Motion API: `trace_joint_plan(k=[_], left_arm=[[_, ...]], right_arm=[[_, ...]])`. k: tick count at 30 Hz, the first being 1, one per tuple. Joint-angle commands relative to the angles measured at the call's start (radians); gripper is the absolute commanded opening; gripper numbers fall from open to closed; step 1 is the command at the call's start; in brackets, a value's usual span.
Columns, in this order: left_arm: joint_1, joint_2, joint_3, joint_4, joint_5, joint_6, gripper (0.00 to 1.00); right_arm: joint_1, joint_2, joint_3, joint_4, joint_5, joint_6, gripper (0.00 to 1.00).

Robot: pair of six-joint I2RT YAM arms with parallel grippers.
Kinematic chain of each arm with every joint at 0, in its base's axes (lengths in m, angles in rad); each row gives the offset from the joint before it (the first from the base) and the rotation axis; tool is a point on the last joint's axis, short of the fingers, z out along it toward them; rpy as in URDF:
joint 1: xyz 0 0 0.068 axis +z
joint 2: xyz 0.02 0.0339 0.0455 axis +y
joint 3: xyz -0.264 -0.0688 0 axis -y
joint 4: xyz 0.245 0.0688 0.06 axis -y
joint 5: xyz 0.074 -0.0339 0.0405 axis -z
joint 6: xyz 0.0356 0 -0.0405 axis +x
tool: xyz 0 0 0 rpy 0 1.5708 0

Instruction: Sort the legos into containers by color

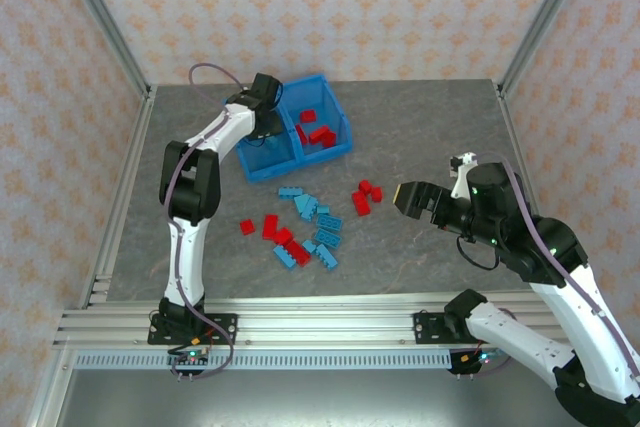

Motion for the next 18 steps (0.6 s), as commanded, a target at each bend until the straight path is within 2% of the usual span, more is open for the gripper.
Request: trace_joint_plan(k=[1,5,10,15,18], left_arm=[[-0.002,-0.164,-0.036,-0.014,0.031,-0.003,0.47],[-0.05,-0.391,-0.207,0.045,0.049,-0.017,0.47],[-0.224,-0.677,-0.511,0.136,-0.051,-0.022,0.48],[-0.413,-0.798,-0.723,0.159,-0.113,-0.058,0.48],[-0.535,-0.82,-0.828,0.178,-0.153,-0.163,0.49]], right_arm=[[0.004,-0.008,0.005,0.003,0.018,0.015,0.97],[0.003,-0.014,-0.021,-0.008,0.026,-0.011,0.96],[0.003,-0.025,-0.086,0.015,0.018,-0.049,0.96],[0.004,-0.036,-0.157,0.087,-0.05,-0.042,0.96],[0.003,-0.036,-0.197,0.116,-0.074,-0.034,0.96]])
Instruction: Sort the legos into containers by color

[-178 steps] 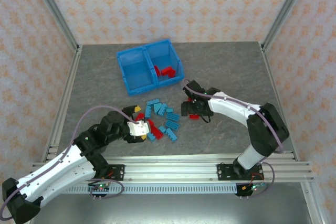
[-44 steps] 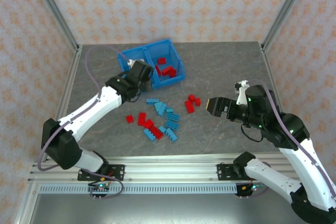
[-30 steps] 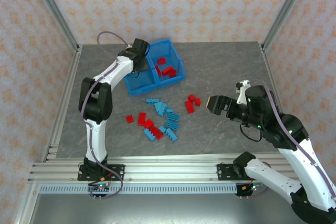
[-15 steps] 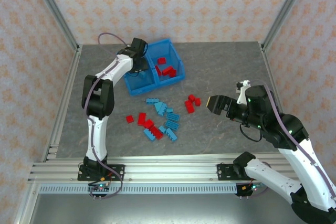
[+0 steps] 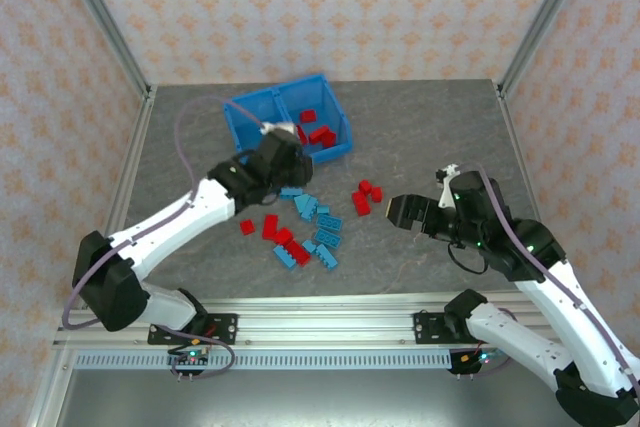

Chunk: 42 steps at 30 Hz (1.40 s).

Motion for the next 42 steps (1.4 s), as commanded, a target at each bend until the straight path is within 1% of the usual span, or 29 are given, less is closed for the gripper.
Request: trace_joint_plan(k=[1,3,5,7,8,10,12,15,18,21,25,29,32,34,38,39,42], left_arm=[[-0.107,0.009,-0.119,0.021,-0.082,-0.119,0.49],[-0.156,0.03,-0.173,0.041,-0.111,-0.163,0.49],[-0.162,0.057,-0.212,0.058,-0.121,-0.186,0.5],[-0.158,0.087,-0.226,0.067,-0.155,-0.184,0.56],[-0.151,0.104,-0.223,0.067,-0.172,-0.177,0.59],[-0.123,0.137,-0.212,0.076,-0.182,-0.167,0.6],[-0.085,0.167,-0.203,0.114,-0.176,-0.165,0.6],[-0.025,0.216,-0.18,0.185,-0.154,-0.178,0.67],[0.015,0.287,-0.127,0.193,-0.189,-0.231,0.72],[0.032,0.342,-0.084,0.216,-0.191,-0.307,0.75],[0.034,0.406,-0.043,0.231,-0.181,-0.408,0.76],[0.049,0.459,-0.009,0.163,-0.214,-0.553,0.74],[0.052,0.465,-0.018,0.169,-0.228,-0.61,0.74],[0.053,0.475,-0.017,0.174,-0.233,-0.617,0.74],[0.069,0.502,0.014,0.168,-0.205,-0.597,0.73],[0.072,0.537,0.02,0.166,-0.204,-0.593,0.73],[0.082,0.561,0.031,0.174,-0.187,-0.579,0.71]], right_arm=[[0.004,-0.01,-0.037,0.072,-0.04,-0.006,0.96],[0.004,-0.008,-0.055,0.082,-0.046,-0.006,0.96],[0.004,-0.007,-0.062,0.083,-0.042,-0.007,0.96],[0.004,-0.006,-0.062,0.083,-0.042,-0.006,0.97],[0.004,-0.006,-0.062,0.081,-0.041,-0.005,0.96],[0.004,-0.008,-0.059,0.075,-0.041,-0.004,0.96],[0.003,-0.009,-0.059,0.064,-0.039,-0.002,0.96],[0.003,-0.015,-0.072,0.064,-0.036,0.01,0.96],[0.004,-0.023,-0.084,0.069,-0.042,0.02,0.96],[0.005,-0.034,-0.084,0.058,-0.034,0.022,0.97],[0.005,-0.045,-0.081,0.047,-0.021,0.019,0.96],[0.004,-0.045,-0.08,0.044,-0.016,0.012,0.96],[0.005,-0.044,-0.088,0.049,-0.017,0.012,0.97],[0.004,-0.045,-0.09,0.05,-0.02,0.015,0.96],[0.004,-0.045,-0.09,0.051,-0.02,0.015,0.96],[0.004,-0.045,-0.09,0.052,-0.02,0.016,0.96],[0.004,-0.045,-0.091,0.05,-0.02,0.016,0.96]])
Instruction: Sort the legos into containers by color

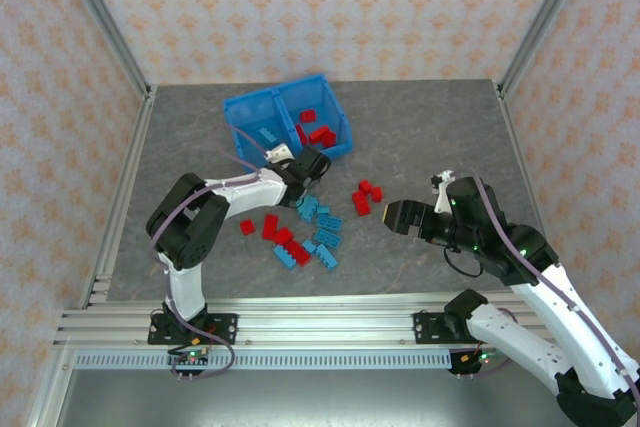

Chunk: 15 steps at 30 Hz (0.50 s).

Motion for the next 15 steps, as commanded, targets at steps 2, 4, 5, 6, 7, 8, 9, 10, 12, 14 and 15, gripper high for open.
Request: trace_joint_plan(k=[2,4,5,6,7,8,9,10,12,14,15], left_arm=[[0.021,0.082,-0.002,-0.026,0.049,-0.002,0.67],[0.021,0.095,0.009,-0.032,0.06,0.014,0.65],[0.021,0.101,0.016,-0.035,0.065,0.023,0.65],[0.021,0.106,0.021,-0.037,0.073,0.033,0.65],[0.021,0.11,0.026,-0.04,0.083,0.043,0.65],[0.021,0.117,0.034,-0.052,0.09,0.052,0.65],[0.021,0.121,0.041,-0.063,0.097,0.06,0.65],[0.021,0.124,0.049,-0.071,0.108,0.07,0.66],[0.021,0.119,0.045,-0.072,0.127,0.087,0.66],[0.02,0.105,0.033,-0.075,0.144,0.115,0.66],[0.021,0.1,0.035,-0.085,0.146,0.127,0.66]], right_arm=[[0.004,-0.012,-0.014,-0.003,0.017,0.012,0.97],[0.004,-0.012,-0.014,-0.002,0.015,0.015,0.96],[0.005,-0.013,-0.014,0.0,0.012,0.017,0.97],[0.004,-0.012,-0.017,0.001,0.013,0.018,0.96],[0.005,-0.015,-0.015,0.001,0.012,0.019,0.97],[0.004,-0.015,-0.014,-0.001,0.012,0.021,0.96],[0.005,-0.016,-0.012,-0.001,0.012,0.022,0.96],[0.004,-0.018,-0.011,-0.002,0.013,0.023,0.96],[0.005,-0.021,-0.009,-0.003,0.017,0.024,0.96],[0.004,-0.021,-0.009,-0.002,0.018,0.026,0.96],[0.004,-0.021,-0.011,-0.002,0.018,0.028,0.96]])
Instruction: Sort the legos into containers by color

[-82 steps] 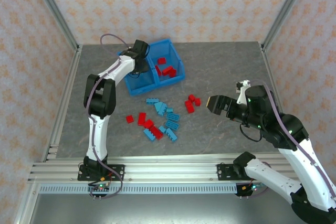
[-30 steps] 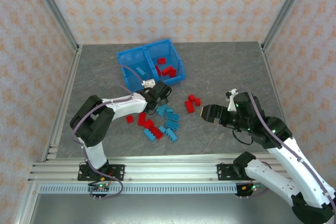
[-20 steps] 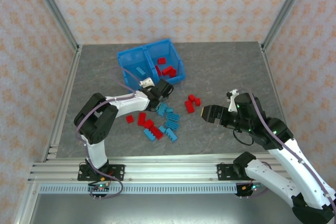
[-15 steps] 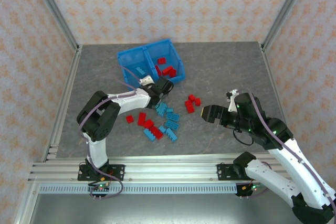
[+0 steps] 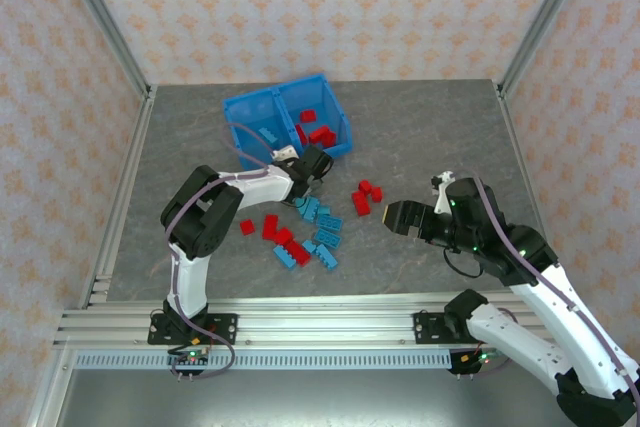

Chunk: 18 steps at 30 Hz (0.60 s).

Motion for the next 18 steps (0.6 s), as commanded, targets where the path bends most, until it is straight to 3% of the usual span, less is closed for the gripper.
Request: trace_joint_plan(k=[1,3,5,8,13,18], left_arm=[[0.006,0.003,-0.019,-0.096,0.055,0.053,0.66],[0.006,-0.007,-0.02,-0.103,0.041,0.076,0.64],[0.006,-0.007,-0.008,-0.113,0.035,0.097,0.43],[0.006,0.004,0.021,-0.132,0.041,0.109,0.32],[0.003,-0.011,0.034,-0.133,0.059,0.105,0.22],[-0.025,-0.096,0.042,-0.168,0.044,0.131,0.21]], right_arm=[[0.005,-0.014,-0.004,0.001,0.017,0.013,0.96],[0.004,-0.014,-0.007,0.006,0.017,0.017,0.96],[0.004,-0.013,-0.009,0.014,0.018,0.021,0.96],[0.006,-0.013,-0.003,0.011,0.026,0.021,0.96],[0.005,-0.014,-0.004,-0.002,0.033,0.019,0.96],[0.005,-0.011,-0.007,0.023,-0.011,0.011,0.96]])
